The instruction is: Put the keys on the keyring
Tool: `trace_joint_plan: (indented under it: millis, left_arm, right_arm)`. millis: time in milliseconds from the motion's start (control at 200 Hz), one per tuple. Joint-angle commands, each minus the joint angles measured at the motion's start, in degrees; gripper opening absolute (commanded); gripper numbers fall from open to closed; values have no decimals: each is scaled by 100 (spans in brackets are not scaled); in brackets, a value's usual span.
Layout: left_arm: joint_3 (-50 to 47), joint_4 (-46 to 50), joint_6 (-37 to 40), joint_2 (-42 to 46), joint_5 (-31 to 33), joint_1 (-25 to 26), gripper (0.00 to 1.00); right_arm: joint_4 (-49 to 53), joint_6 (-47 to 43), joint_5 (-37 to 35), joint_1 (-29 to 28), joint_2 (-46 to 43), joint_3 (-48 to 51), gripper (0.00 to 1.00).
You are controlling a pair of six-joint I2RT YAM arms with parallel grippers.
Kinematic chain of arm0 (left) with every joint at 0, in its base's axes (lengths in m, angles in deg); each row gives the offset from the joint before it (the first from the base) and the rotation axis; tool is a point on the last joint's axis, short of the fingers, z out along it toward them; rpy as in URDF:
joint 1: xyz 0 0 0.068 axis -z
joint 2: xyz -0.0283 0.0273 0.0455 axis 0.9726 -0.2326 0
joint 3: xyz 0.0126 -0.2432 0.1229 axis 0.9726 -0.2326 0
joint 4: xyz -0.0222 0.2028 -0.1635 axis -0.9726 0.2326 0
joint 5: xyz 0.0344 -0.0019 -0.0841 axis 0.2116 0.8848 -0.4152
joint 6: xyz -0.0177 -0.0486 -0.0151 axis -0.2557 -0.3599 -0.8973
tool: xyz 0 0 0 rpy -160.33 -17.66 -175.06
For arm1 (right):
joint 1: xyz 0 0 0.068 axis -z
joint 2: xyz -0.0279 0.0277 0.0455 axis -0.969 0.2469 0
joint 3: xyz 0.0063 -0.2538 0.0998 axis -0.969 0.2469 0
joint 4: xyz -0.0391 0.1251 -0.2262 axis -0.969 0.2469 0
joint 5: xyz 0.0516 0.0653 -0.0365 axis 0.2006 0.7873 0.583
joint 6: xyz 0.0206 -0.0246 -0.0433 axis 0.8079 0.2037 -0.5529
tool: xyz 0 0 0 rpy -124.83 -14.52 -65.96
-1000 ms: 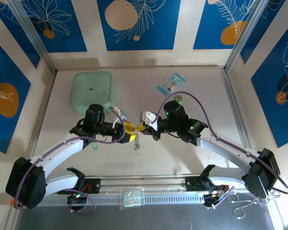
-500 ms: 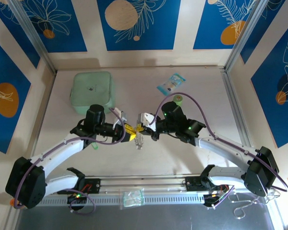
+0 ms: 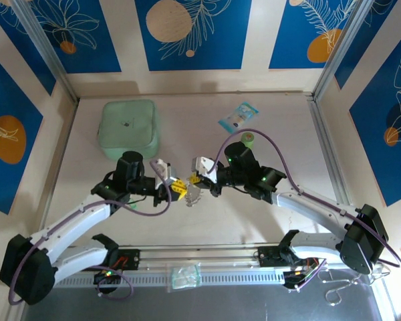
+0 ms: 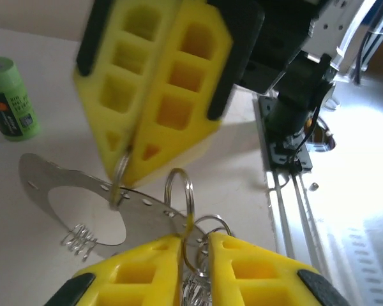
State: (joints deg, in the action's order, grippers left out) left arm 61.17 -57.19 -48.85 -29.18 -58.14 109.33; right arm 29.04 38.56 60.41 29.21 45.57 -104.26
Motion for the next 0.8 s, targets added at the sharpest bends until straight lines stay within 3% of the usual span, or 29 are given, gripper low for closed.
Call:
trace_joint_plan:
  millis: [0, 200, 325, 600, 675, 795]
  left_arm:
    - [-150, 231, 1012, 301, 625, 229, 25]
    - [-298, 268, 1621, 805, 885, 461, 35]
    - [-297, 421, 1656, 973, 971, 526, 36]
    - [-306, -111, 383, 1707, 2727, 505, 37]
    - [-132, -2, 148, 1589, 2569, 511, 37]
    - [66, 48, -81, 1262, 1726, 519, 35]
  right_arm:
    - [-67, 136, 49, -26, 74, -140, 0]
    - [-156, 313, 251, 69, 176, -139, 0]
    - [-222, 401, 426, 127, 181, -140, 0]
    - [-453, 188, 1618, 599, -137, 232, 0]
    - [-471, -77, 1818, 593, -219, 328, 0]
    - [-408, -291, 2120, 590, -268, 354, 0]
